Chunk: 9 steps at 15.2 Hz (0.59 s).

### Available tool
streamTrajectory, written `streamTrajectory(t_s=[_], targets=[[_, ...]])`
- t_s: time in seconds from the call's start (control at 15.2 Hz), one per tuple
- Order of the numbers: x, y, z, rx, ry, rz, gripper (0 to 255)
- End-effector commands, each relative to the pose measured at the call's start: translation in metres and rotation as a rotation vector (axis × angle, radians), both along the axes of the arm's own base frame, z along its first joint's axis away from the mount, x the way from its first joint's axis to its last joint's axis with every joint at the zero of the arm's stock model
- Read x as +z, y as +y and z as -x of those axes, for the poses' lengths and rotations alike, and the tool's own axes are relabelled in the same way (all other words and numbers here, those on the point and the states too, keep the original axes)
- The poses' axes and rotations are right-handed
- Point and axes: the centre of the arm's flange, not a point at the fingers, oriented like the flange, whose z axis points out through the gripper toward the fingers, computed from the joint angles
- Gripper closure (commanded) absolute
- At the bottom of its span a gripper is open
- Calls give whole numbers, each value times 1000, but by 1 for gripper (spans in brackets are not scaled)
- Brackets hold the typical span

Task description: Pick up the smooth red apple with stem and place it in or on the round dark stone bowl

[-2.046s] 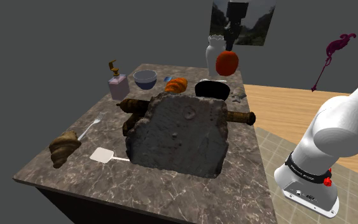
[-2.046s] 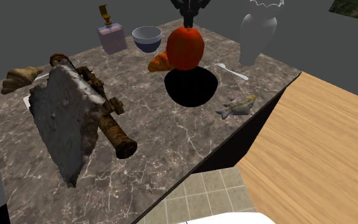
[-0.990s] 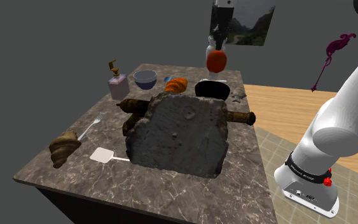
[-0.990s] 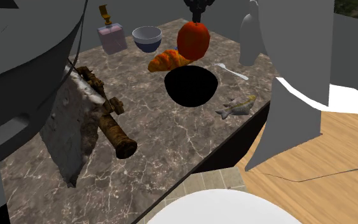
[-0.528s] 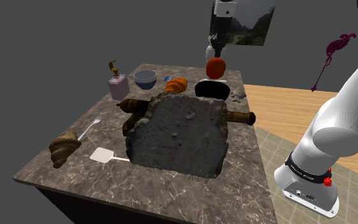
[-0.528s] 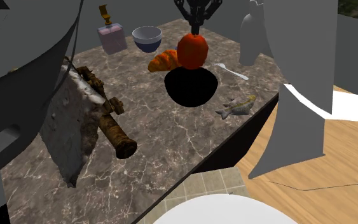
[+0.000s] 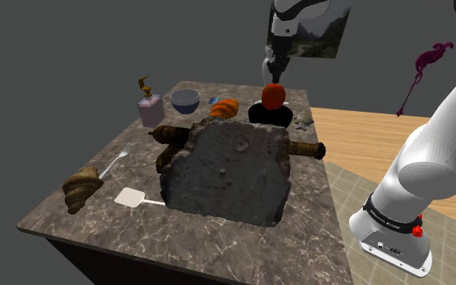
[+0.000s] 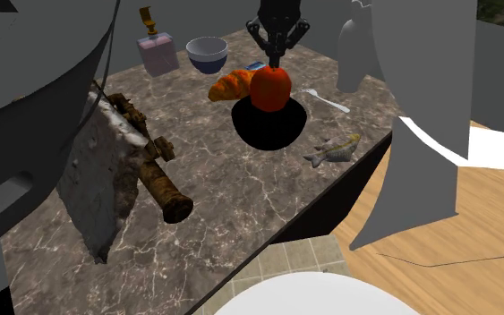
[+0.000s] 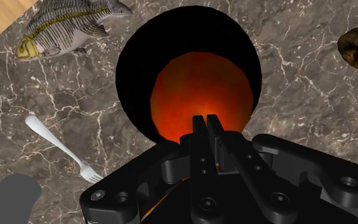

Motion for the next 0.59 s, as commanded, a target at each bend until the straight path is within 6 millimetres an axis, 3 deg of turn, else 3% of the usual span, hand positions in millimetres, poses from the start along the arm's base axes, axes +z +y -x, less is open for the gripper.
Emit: streamTrajectory(t_s=[0.0,0.13,0.53], targets=[[-11,0,-1,0,-1,0,255],[-21,0,-1,0,-1,0,255],[-21,0,-1,0,-1,0,255]])
